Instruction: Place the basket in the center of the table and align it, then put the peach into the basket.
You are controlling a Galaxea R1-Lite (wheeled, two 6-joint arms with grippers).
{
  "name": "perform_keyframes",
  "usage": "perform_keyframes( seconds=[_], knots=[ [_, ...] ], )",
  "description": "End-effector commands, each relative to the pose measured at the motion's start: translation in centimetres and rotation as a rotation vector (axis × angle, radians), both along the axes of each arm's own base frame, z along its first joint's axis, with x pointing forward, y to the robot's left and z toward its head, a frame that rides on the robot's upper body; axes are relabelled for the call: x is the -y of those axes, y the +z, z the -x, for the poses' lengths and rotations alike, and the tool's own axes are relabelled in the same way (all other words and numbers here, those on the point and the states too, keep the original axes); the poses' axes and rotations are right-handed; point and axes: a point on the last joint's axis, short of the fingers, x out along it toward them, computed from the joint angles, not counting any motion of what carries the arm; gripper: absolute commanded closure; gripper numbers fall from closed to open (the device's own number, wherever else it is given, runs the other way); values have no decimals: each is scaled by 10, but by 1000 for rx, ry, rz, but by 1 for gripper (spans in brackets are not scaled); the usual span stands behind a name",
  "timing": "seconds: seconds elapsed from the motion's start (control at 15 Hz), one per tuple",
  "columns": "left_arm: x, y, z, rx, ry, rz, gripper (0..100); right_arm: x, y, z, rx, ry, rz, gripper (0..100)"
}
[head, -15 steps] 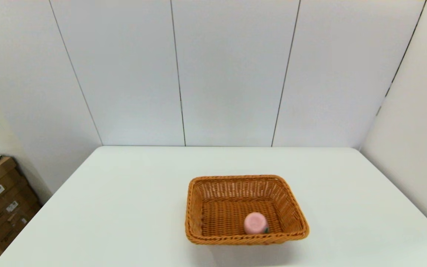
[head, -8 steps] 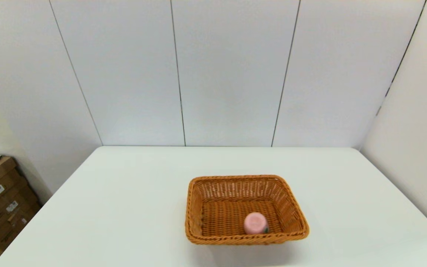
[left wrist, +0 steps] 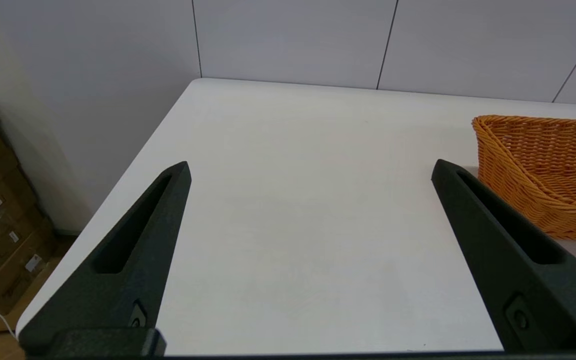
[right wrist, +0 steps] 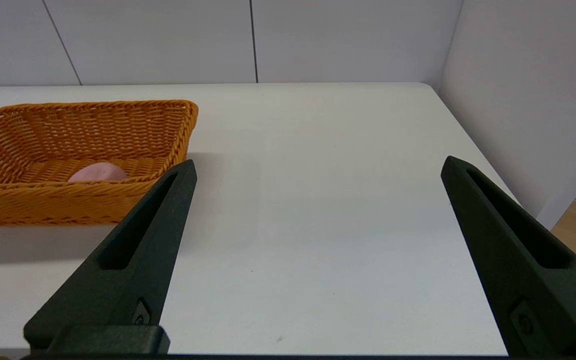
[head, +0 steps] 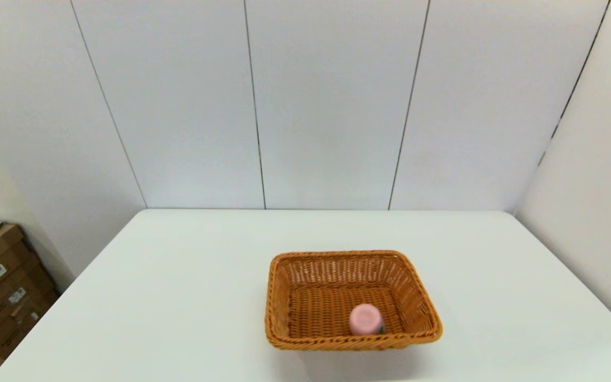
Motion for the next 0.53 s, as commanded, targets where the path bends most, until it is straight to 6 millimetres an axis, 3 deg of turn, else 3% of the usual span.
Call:
perform_keyframes(
  seconds=[0.07, 0.53],
  knots=[
    [0, 0, 0, 0, -1, 1, 0, 0, 0, 0, 0, 0, 0, 0],
    [0, 0, 0, 0, 1, 1, 0, 0, 0, 0, 0, -2, -3, 0]
  ],
)
